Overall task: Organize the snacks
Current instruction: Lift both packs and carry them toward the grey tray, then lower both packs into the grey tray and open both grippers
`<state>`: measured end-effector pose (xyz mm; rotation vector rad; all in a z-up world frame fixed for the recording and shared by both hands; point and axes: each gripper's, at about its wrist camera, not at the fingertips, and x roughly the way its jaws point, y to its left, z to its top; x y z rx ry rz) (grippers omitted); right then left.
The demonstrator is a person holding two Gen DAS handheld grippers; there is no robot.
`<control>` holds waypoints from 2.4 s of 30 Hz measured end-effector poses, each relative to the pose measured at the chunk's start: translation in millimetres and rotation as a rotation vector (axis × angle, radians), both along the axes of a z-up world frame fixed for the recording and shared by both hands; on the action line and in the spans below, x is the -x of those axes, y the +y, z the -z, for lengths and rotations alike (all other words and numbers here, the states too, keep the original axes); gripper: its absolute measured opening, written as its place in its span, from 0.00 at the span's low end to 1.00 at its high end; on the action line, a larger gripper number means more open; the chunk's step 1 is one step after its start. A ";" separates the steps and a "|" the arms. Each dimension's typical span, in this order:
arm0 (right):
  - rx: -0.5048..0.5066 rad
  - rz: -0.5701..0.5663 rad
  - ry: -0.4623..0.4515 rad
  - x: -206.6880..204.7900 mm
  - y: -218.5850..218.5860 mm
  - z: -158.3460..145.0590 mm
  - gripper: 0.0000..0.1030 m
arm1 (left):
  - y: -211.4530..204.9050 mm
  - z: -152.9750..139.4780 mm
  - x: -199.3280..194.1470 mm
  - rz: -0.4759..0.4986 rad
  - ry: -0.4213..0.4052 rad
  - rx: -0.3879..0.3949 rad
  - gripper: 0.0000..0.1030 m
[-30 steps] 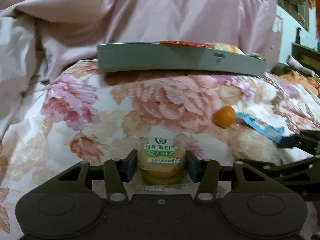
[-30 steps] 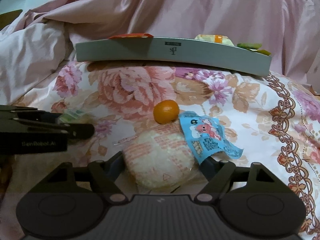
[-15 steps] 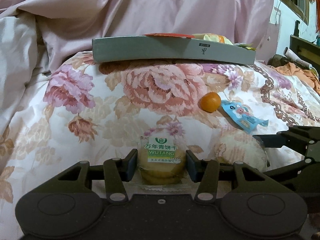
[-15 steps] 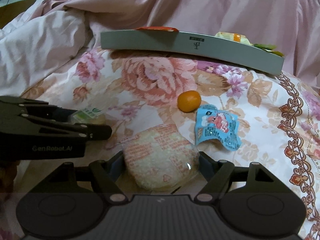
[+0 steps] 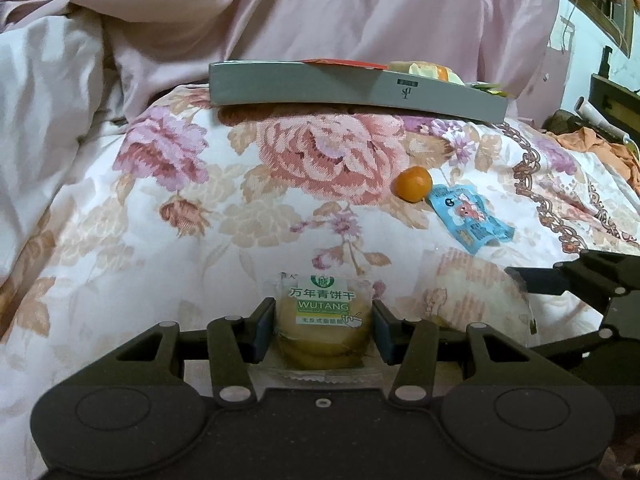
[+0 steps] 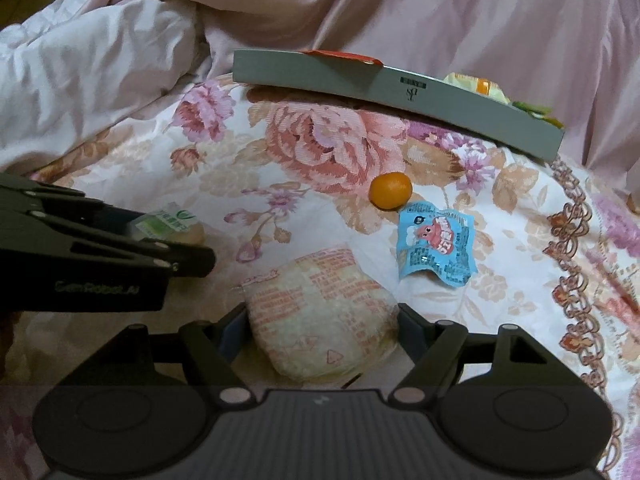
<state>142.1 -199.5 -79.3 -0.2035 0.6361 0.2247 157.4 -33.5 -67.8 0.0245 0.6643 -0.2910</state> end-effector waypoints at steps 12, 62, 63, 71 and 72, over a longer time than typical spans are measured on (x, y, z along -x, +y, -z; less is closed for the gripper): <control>0.184 -0.012 -0.122 34.5 13.7 -9.0 0.76 | -3.8 -9.8 27.3 -0.063 0.014 0.019 0.50; 0.036 0.086 -0.617 -63.3 -62.2 -93.9 0.77 | -64.7 -160.7 -106.6 -0.122 -0.225 0.110 0.50; 0.015 0.092 -0.621 -70.4 -63.3 -94.6 0.77 | -64.0 -160.5 -114.7 -0.136 -0.219 0.113 0.50; -0.084 0.062 -0.655 -118.7 -59.0 -90.3 0.77 | -55.3 -147.3 -165.7 -0.211 -0.215 0.080 0.50; -0.099 0.054 -0.652 -124.7 -58.2 -87.5 0.77 | -53.4 -144.2 -169.5 -0.215 -0.216 0.075 0.50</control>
